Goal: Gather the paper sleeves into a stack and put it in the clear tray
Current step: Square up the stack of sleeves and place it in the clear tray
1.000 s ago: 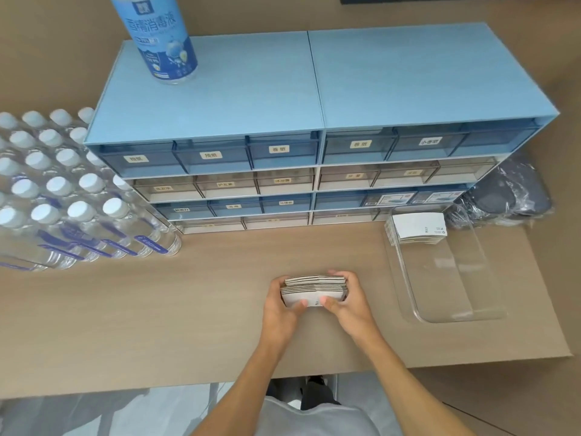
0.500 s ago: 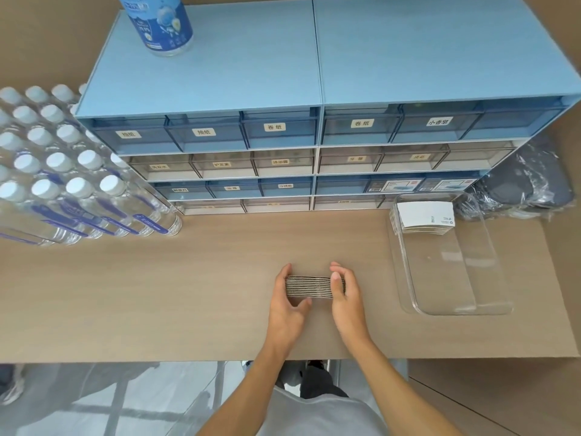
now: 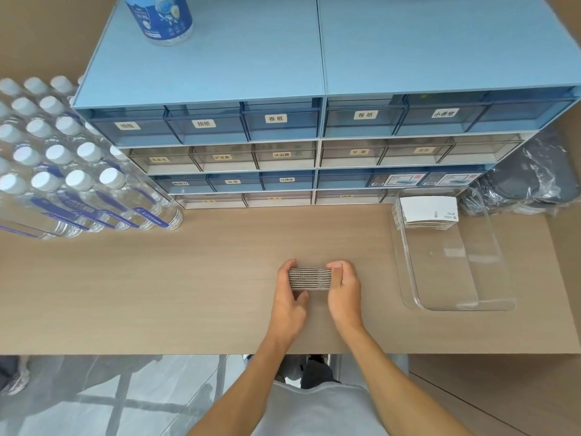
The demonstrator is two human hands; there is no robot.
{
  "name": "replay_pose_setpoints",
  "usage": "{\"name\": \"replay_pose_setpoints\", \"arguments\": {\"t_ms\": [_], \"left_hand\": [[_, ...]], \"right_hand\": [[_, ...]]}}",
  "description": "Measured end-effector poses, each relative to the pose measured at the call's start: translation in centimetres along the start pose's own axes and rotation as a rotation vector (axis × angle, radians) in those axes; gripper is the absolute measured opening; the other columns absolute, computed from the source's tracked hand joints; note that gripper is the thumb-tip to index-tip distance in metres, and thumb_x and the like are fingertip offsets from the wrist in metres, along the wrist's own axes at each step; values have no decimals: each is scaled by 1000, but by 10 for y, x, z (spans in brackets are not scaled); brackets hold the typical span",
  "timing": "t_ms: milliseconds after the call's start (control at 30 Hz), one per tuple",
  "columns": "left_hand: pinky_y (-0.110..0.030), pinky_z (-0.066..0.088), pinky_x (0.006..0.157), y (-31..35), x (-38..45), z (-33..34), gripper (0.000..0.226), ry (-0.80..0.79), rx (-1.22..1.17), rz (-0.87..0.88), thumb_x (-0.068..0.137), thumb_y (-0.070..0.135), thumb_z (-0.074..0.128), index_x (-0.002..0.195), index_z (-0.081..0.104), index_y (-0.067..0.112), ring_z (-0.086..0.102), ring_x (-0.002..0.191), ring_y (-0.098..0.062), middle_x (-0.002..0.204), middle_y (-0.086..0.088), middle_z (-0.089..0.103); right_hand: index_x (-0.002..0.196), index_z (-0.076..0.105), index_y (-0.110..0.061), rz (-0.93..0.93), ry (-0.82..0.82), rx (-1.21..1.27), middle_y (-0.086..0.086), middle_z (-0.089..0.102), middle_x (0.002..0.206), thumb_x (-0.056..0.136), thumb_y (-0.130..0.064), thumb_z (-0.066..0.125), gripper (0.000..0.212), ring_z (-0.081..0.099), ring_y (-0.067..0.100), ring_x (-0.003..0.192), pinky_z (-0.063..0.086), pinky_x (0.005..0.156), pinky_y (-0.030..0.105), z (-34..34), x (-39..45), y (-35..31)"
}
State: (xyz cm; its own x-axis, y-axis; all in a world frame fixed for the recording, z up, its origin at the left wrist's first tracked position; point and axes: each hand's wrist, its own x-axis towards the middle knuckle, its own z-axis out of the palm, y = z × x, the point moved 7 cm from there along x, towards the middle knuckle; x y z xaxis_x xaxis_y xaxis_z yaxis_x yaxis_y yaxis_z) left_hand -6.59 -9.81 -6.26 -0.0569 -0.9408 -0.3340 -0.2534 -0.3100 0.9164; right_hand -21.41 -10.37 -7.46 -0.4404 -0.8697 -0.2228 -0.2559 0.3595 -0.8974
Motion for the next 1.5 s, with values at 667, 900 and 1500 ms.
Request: {"name": "replay_pose_setpoints", "arguments": {"t_ms": [667,900,1500], "left_hand": [[-5,40,86,-12,10,10,21,346,-242,-91,105,21,35,110,55,16,56,101,12,115,8,61],[-12,42,82,-8,9,11,25,377,-236,-67,105,19,34,106,59,15,55,91,3,100,7,60],[-13,29,110,-2,10,-2,59,-243,201,117,88,-1,59,139,35,14,37,129,-4,131,3,38]], "right_hand": [[94,62,-3,-62,50,-99,3,61,92,95,-2,40,22,56,15,85,34,76,-2,0,0,-5],[93,62,-3,-70,73,-101,3,60,91,95,-3,40,23,55,15,84,35,76,3,0,-3,-8],[96,61,-4,-77,-3,-131,5,63,93,97,-7,41,20,57,16,85,40,75,17,-1,-2,-6]]}}
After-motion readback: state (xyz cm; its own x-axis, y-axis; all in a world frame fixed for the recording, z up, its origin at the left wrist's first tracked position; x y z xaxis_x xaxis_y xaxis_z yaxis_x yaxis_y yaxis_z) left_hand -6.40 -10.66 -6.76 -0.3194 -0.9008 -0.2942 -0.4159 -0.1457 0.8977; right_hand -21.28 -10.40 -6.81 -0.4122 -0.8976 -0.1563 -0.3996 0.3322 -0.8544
